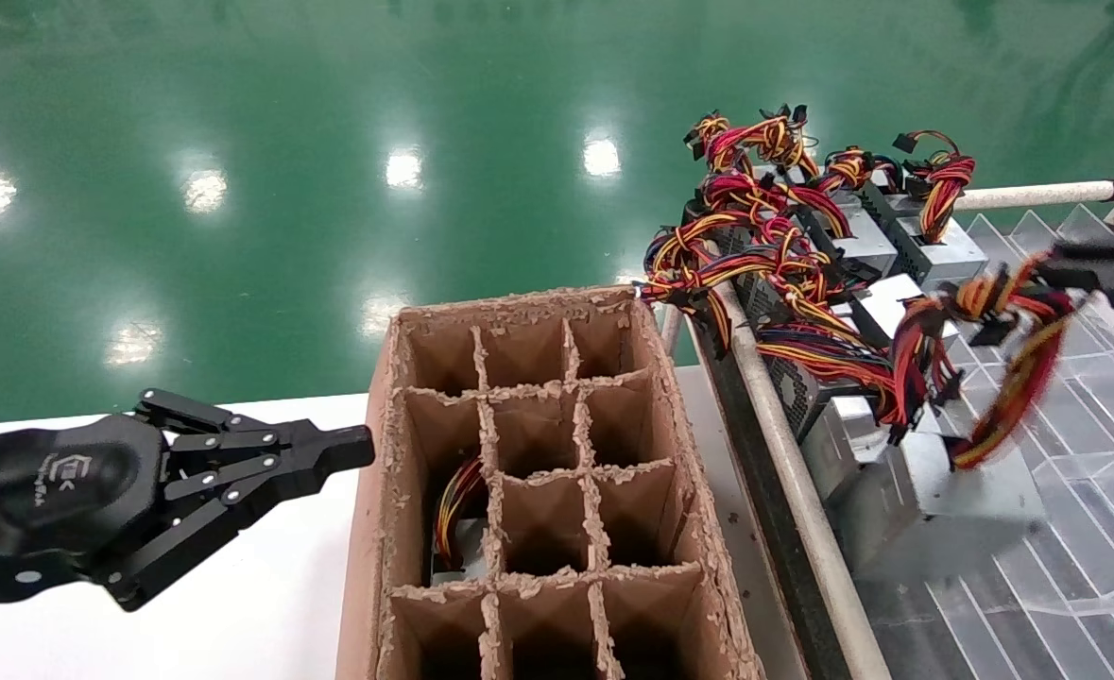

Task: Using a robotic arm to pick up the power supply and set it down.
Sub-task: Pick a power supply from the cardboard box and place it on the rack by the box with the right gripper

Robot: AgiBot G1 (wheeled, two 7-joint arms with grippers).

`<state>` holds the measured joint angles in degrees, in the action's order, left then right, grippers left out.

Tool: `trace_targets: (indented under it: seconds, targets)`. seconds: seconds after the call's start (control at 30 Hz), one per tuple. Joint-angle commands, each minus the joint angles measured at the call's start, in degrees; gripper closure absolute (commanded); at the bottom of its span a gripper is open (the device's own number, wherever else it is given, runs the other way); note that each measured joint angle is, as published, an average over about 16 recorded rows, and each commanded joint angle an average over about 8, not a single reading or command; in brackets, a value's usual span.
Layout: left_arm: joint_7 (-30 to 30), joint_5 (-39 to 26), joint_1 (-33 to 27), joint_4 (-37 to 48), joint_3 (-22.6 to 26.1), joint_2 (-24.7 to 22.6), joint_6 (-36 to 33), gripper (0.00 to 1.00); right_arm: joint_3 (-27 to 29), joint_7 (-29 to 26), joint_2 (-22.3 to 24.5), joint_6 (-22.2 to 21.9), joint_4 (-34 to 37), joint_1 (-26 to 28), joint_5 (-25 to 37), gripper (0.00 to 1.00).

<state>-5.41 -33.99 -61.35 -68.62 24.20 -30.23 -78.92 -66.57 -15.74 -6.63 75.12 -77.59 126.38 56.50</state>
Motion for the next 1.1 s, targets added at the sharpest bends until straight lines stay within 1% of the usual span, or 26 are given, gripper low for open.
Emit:
trace_targets:
  seconds: [0.03, 0.27, 0.63, 1.0, 1.03, 1.07, 1.1]
  targets:
    - [0.0, 0.0, 0.0, 0.0, 0.0, 0.0, 0.0, 1.0, -0.06, 0.07, -1.0, -0.93, 0.03, -0.14, -0.26, 1.0]
    - [0.0, 0.0, 0.0, 0.0, 0.0, 0.0, 0.0, 1.0, -0.82, 0.02, -3.22, -2.57, 0.06, -1.11, 0.34, 1.0]
    - [0.0, 0.0, 0.0, 0.0, 0.0, 0.0, 0.0, 1.0, -2.42, 0.21, -2.98, -5.31, 0.05, -3.31, 2.27, 1.0]
    - [0.0, 0.0, 0.0, 0.0, 0.0, 0.0, 0.0, 1.0, -4.31, 0.23, -4.29, -6.95, 0.22, -5.93, 2.58, 1.0]
    - [0.0, 0.0, 0.0, 0.0, 0.0, 0.0, 0.0, 1.0, -4.32, 0.18, -4.42, -6.98, 0.23, -5.91, 2.71, 0.97]
    - [0.0, 0.0, 0.0, 0.0, 0.0, 0.0, 0.0, 1.0, -4.31, 0.08, -4.56, -6.97, 0.24, -5.84, 2.86, 0.88]
    - [0.0, 0.0, 0.0, 0.0, 0.0, 0.0, 0.0, 1.0, -4.3, -0.08, -4.7, -6.94, 0.24, -5.75, 3.01, 0.77]
